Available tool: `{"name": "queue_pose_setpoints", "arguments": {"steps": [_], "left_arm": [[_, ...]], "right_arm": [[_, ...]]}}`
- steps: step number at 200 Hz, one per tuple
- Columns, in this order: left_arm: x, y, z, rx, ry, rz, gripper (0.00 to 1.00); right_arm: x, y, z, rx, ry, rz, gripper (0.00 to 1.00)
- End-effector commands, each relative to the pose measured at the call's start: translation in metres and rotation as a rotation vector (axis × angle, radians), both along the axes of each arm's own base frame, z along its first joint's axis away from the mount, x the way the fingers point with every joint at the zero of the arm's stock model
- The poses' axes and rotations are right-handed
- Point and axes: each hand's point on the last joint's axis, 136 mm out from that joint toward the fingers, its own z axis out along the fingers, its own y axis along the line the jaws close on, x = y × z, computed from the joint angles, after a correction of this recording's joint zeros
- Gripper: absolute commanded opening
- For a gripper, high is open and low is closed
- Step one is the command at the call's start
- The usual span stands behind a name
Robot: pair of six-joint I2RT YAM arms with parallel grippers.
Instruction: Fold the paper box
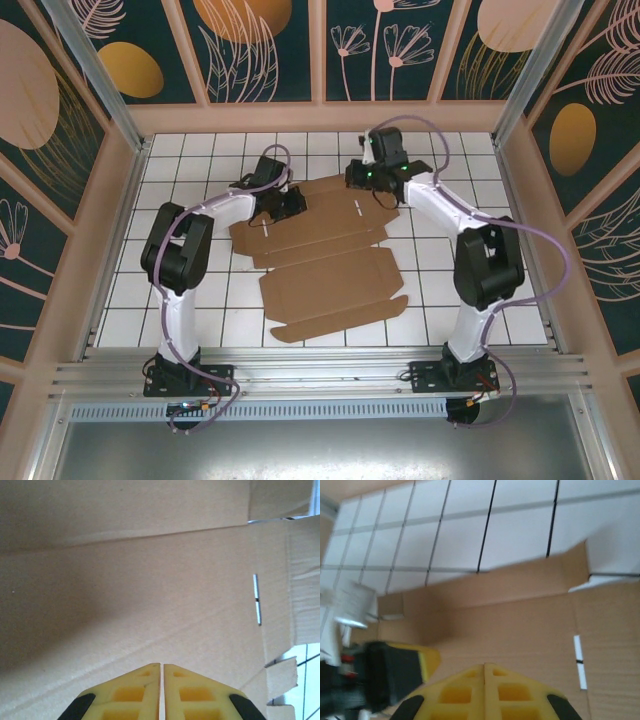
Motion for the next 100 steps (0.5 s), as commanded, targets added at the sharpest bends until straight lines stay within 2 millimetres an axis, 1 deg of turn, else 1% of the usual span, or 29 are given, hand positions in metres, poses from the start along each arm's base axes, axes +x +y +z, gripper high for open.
{"name": "queue_pose_setpoints", "arguments": {"steps": [1, 11, 17, 25, 36, 40, 43, 47, 61, 67, 70, 82, 100], "left_arm": [[0.004, 0.022, 0.056, 0.005, -0.089, 0.053, 0.13], [0.001, 0.037, 0.071, 0.011, -0.106, 0.095, 0.16], [-0.002, 0.048, 0.074, 0.032, -0.105, 0.122, 0.19], [-0.006, 0.068, 0.075, 0.084, -0.097, 0.173, 0.25], [-0.015, 0.097, 0.072, 0.162, -0.085, 0.236, 0.31], [-0.019, 0.108, 0.064, 0.194, -0.070, 0.257, 0.34], [-0.022, 0.115, 0.071, 0.206, -0.084, 0.273, 0.38], [-0.026, 0.127, 0.070, 0.235, -0.081, 0.297, 0.41], [-0.040, 0.163, 0.058, 0.336, -0.057, 0.377, 0.53], [-0.046, 0.176, 0.052, 0.358, -0.039, 0.407, 0.55], [-0.048, 0.182, 0.049, 0.366, -0.028, 0.420, 0.55], [-0.055, 0.196, 0.038, 0.374, 0.002, 0.453, 0.56], [-0.056, 0.197, 0.023, 0.366, 0.031, 0.443, 0.57]], "right_arm": [[-0.005, 0.026, -0.027, 0.080, 0.052, 0.044, 0.00], [-0.007, 0.036, -0.039, 0.056, 0.069, 0.072, 0.00], [-0.009, 0.042, -0.046, 0.035, 0.080, 0.087, 0.00], [-0.010, 0.049, -0.056, 0.004, 0.089, 0.104, 0.00], [-0.012, 0.055, -0.070, -0.040, 0.109, 0.113, 0.00], [-0.012, 0.057, -0.075, -0.053, 0.117, 0.116, 0.00], [-0.013, 0.058, -0.078, -0.060, 0.123, 0.119, 0.00], [-0.013, 0.059, -0.082, -0.069, 0.128, 0.122, 0.00], [-0.013, 0.059, -0.098, -0.105, 0.145, 0.123, 0.00], [-0.012, 0.057, -0.105, -0.123, 0.152, 0.121, 0.00], [-0.018, 0.063, -0.108, -0.133, 0.155, 0.137, 0.00], [-0.021, 0.066, -0.118, -0.162, 0.160, 0.152, 0.00], [-0.026, 0.068, -0.128, -0.182, 0.172, 0.166, 0.00]]}}
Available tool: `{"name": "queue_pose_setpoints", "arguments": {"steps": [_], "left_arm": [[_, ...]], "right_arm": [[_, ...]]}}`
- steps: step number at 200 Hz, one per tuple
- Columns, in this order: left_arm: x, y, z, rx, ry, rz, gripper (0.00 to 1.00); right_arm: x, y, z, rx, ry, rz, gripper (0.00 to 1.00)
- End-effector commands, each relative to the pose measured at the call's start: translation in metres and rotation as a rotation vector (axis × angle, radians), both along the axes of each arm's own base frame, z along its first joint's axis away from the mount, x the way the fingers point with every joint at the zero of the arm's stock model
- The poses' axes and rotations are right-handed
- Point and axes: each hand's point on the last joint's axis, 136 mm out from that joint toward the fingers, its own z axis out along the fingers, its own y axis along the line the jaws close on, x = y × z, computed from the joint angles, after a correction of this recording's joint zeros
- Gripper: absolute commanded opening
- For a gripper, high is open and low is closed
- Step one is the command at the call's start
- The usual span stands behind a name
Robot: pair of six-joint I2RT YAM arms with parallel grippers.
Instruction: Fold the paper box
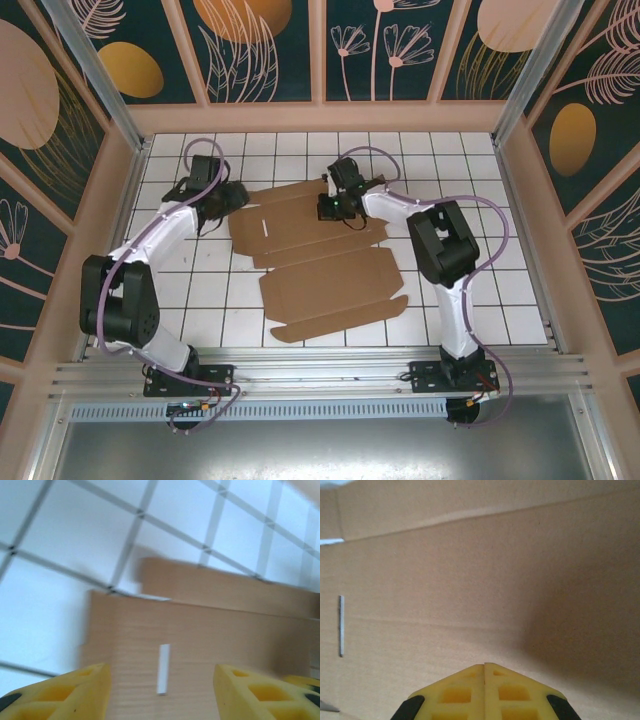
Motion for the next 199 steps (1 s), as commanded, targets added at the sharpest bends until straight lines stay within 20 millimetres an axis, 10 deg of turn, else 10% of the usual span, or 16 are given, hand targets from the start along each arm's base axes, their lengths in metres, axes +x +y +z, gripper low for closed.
{"name": "queue_pose_setpoints", "arguments": {"steps": [1, 107, 199], "left_arm": [[-0.019, 0.016, -0.038, 0.063, 0.121, 0.033, 0.57], [-0.010, -0.001, -0.107, 0.036, 0.250, -0.103, 0.50], [0.004, -0.046, -0.079, -0.313, 0.076, -0.284, 0.27]], "right_arm": [[-0.001, -0.001, -0.011, -0.062, -0.003, 0.020, 0.00], [-0.015, 0.002, -0.039, -0.037, 0.065, 0.060, 0.00], [-0.021, -0.008, -0.069, -0.052, 0.126, 0.051, 0.00]]}}
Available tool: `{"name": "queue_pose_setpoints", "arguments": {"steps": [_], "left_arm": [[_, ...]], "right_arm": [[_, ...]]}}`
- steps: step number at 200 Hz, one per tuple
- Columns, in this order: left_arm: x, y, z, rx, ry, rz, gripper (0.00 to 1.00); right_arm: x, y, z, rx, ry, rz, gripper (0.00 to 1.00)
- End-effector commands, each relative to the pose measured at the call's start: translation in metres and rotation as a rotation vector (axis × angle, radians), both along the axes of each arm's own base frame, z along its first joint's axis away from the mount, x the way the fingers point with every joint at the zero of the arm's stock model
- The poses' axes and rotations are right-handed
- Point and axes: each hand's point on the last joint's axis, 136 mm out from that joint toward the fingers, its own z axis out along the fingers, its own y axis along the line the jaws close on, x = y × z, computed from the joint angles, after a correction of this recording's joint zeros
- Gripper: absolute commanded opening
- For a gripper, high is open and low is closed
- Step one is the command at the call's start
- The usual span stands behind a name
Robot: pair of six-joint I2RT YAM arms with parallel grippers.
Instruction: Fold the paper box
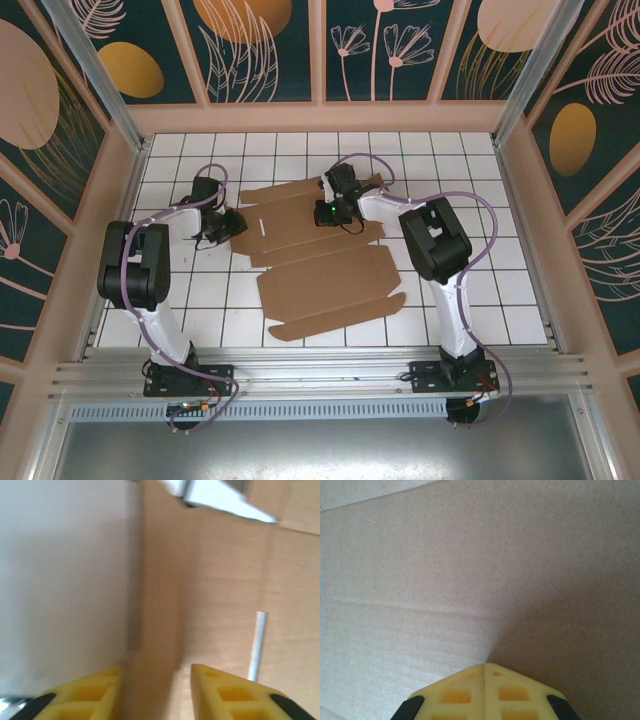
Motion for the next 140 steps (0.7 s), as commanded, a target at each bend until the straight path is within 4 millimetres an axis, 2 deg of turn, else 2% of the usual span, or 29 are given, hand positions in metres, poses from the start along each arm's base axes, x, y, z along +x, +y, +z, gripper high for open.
{"name": "queue_pose_setpoints", "arguments": {"steps": [1, 30, 41, 43, 49, 81, 96, 117, 140], "left_arm": [[0.014, -0.037, 0.025, -0.182, -0.109, -0.099, 0.27], [0.009, -0.042, 0.036, -0.212, -0.116, -0.121, 0.12], [0.006, -0.043, 0.041, -0.219, -0.122, -0.129, 0.10], [0.005, -0.043, 0.042, -0.220, -0.123, -0.129, 0.10], [0.003, -0.043, 0.043, -0.221, -0.125, -0.128, 0.09], [0.006, -0.053, 0.057, -0.303, -0.153, -0.131, 0.04], [0.010, -0.056, 0.066, -0.329, -0.168, -0.126, 0.06], [0.012, -0.060, 0.071, -0.352, -0.159, -0.137, 0.20], [0.013, -0.063, 0.067, -0.369, -0.140, -0.133, 0.29]], "right_arm": [[-0.018, -0.018, -0.047, -0.079, 0.097, -0.002, 0.00], [-0.018, -0.024, -0.045, -0.075, 0.094, -0.011, 0.00], [-0.019, -0.023, -0.044, -0.067, 0.094, -0.009, 0.00], [-0.013, -0.032, -0.044, -0.065, 0.095, -0.029, 0.00], [-0.010, -0.036, -0.044, -0.063, 0.097, -0.038, 0.00], [-0.011, -0.037, -0.049, -0.065, 0.113, -0.037, 0.00], [-0.010, -0.040, -0.055, -0.089, 0.115, -0.044, 0.00], [-0.011, -0.043, -0.060, -0.108, 0.119, -0.048, 0.00], [-0.011, -0.043, -0.060, -0.106, 0.120, -0.049, 0.00]]}}
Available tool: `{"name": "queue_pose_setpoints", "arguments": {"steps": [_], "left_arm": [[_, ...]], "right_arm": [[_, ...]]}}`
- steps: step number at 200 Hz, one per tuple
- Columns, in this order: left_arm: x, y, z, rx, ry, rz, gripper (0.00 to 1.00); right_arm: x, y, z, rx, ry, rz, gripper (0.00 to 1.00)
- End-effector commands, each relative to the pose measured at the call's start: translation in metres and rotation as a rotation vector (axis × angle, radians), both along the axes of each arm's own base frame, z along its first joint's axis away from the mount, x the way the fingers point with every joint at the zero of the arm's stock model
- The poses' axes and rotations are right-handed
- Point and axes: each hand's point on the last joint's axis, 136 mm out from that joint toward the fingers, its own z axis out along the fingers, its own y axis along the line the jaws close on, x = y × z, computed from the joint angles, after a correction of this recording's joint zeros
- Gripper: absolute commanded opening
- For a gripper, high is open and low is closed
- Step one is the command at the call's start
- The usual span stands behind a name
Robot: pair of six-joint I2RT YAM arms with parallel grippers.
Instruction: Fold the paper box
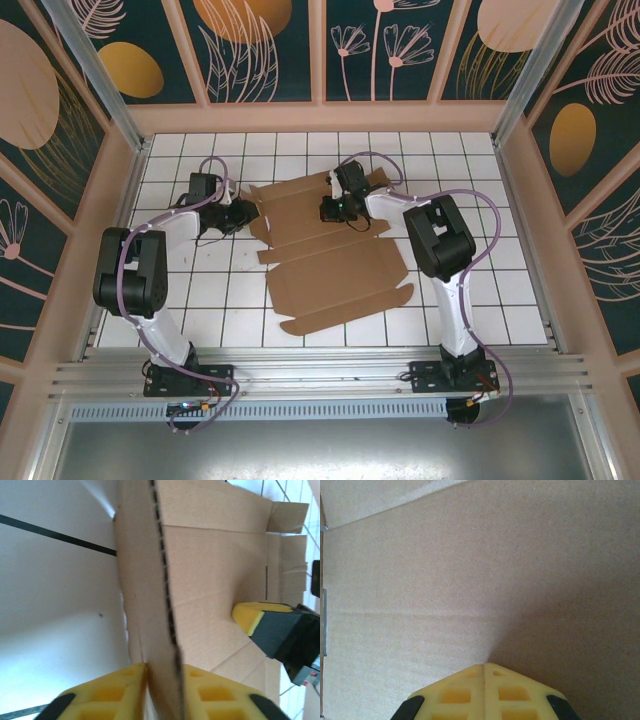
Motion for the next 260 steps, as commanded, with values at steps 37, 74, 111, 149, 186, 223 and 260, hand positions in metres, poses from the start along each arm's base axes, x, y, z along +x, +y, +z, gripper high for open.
{"name": "queue_pose_setpoints", "arguments": {"steps": [37, 74, 111, 149, 186, 223, 260], "left_arm": [[0.007, -0.028, 0.012, -0.089, 0.004, -0.060, 0.36], [0.010, -0.042, 0.009, -0.065, 0.015, -0.079, 0.38], [0.013, -0.050, 0.001, -0.046, 0.034, -0.076, 0.36], [0.020, -0.068, -0.002, -0.041, 0.042, -0.097, 0.36], [0.026, -0.074, -0.012, -0.020, 0.062, -0.100, 0.38], [0.025, -0.076, -0.020, -0.031, 0.062, -0.107, 0.41], [0.028, -0.081, -0.011, -0.057, 0.034, -0.122, 0.46]], "right_arm": [[-0.024, -0.026, -0.055, -0.143, 0.133, -0.017, 0.00], [-0.023, -0.027, -0.050, -0.145, 0.127, -0.021, 0.00], [-0.023, -0.028, -0.047, -0.147, 0.119, -0.028, 0.00], [-0.023, -0.029, -0.044, -0.135, 0.120, -0.036, 0.00], [-0.024, -0.030, -0.043, -0.132, 0.123, -0.038, 0.00], [-0.026, -0.032, -0.042, -0.127, 0.124, -0.040, 0.00], [-0.028, -0.034, -0.043, -0.129, 0.127, -0.045, 0.01]]}}
